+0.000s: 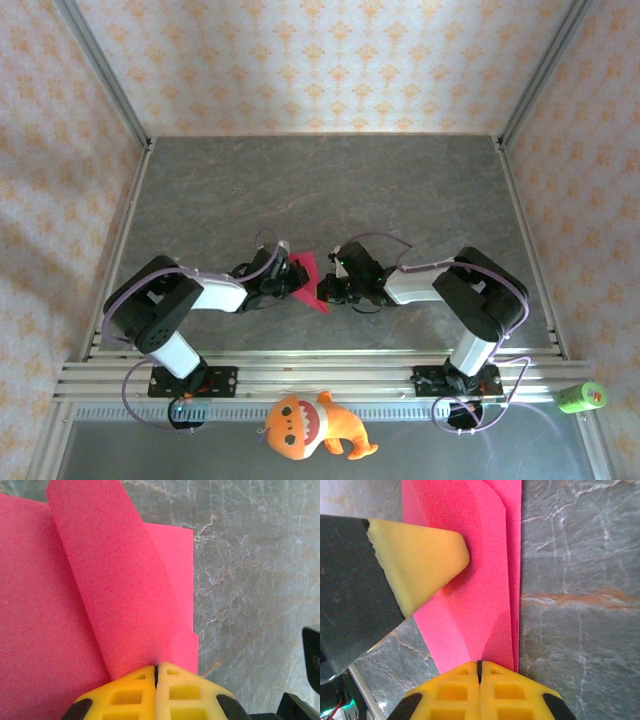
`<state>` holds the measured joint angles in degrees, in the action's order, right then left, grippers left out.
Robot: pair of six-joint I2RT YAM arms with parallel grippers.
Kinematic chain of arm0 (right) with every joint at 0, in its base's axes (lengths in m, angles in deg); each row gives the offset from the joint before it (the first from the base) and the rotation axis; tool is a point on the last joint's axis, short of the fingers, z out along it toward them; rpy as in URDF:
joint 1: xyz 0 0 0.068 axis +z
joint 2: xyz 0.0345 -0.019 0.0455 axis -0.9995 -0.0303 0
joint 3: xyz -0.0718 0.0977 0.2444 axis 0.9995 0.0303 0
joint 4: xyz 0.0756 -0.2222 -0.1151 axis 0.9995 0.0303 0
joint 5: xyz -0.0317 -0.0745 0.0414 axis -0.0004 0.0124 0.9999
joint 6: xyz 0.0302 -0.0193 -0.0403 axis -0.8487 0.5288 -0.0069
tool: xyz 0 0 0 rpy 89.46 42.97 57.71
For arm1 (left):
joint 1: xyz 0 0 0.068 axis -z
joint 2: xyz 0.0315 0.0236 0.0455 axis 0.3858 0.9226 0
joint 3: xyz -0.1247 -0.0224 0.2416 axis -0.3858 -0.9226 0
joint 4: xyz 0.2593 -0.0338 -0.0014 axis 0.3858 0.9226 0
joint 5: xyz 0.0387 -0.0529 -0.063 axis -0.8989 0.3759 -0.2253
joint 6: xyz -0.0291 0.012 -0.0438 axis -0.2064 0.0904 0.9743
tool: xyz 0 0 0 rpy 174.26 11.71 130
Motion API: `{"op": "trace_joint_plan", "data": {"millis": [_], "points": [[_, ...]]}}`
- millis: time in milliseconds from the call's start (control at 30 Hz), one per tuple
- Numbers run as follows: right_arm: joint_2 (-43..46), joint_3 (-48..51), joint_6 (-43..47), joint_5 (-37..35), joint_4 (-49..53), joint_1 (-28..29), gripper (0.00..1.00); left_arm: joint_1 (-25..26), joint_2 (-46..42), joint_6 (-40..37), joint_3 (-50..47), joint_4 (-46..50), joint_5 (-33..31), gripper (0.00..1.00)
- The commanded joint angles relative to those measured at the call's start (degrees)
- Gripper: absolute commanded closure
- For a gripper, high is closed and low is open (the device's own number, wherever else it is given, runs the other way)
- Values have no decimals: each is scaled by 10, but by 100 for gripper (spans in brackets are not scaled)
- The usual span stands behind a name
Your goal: Fold a paper plane with a square sheet of paper (pick it up from the middle)
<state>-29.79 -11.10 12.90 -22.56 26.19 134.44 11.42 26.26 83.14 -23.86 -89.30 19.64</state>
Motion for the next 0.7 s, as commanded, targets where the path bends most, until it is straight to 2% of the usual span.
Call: {"op": "trace_joint_plan", "data": {"millis": [0, 167, 333, 667], "points": [[-14, 30, 14, -38, 86, -4, 100, -31, 20, -10, 8, 20, -25, 100], [-12, 38, 17, -36, 86, -4, 100, -63, 19, -35, 40, 82, -41, 100], [-11, 42, 17, -35, 81, -5, 100, -84, 12, -51, 60, 101, -29, 100], [-5, 43, 17, -31, 79, -14, 100, -68, -93, -53, 21, 22, 37, 98]]}}
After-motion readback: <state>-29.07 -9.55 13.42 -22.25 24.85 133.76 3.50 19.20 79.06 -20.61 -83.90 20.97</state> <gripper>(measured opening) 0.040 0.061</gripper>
